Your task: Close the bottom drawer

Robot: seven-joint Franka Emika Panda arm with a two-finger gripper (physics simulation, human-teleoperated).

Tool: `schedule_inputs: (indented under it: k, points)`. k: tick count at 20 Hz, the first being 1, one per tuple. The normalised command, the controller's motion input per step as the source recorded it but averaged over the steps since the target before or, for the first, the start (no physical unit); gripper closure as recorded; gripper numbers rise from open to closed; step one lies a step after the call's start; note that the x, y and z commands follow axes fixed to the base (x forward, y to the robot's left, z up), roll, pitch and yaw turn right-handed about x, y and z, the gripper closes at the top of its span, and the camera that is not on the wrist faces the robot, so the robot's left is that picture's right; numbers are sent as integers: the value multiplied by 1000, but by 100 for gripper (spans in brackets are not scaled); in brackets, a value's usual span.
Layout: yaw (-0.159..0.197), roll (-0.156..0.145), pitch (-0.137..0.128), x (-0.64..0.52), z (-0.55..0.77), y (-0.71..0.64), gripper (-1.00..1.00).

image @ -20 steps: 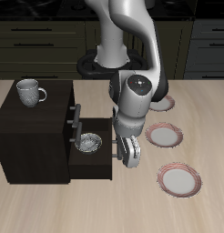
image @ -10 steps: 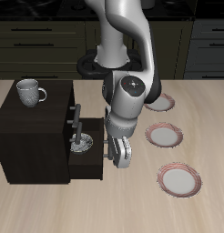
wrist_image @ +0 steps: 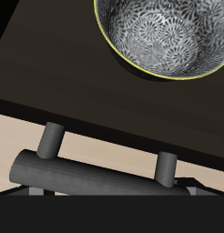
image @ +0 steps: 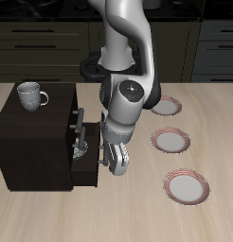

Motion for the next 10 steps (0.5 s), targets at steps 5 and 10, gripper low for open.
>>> schedule_inputs:
  k: [5,10]
  points:
    - [51,-22,-52,37,4,-149,-100]
    - [25,-28,-20,62,0,-213,-100]
